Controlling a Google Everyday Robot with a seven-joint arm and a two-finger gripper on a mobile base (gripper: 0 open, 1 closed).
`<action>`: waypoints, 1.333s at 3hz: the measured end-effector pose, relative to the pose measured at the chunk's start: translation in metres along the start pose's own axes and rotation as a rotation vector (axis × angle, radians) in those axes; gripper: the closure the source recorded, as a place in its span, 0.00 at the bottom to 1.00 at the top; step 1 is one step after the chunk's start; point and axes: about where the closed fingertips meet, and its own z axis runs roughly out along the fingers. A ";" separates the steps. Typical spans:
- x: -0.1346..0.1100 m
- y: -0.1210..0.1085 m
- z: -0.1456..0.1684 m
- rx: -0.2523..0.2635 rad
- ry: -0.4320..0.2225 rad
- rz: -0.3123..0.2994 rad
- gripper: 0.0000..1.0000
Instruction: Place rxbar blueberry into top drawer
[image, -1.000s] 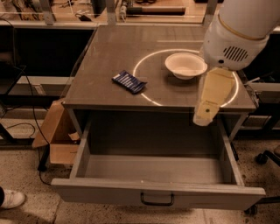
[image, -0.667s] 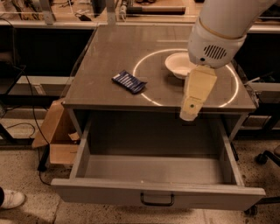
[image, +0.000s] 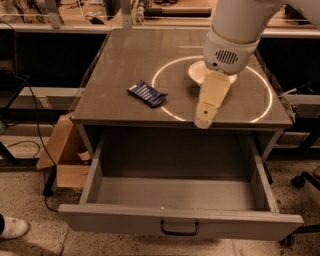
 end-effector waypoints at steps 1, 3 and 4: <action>-0.002 -0.001 0.000 0.008 -0.009 0.001 0.00; -0.018 -0.012 0.015 0.017 -0.013 0.135 0.00; -0.028 -0.021 0.025 0.003 -0.007 0.220 0.00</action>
Offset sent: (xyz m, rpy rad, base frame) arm 0.0092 0.0094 -0.0148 0.0086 -0.0038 -0.1213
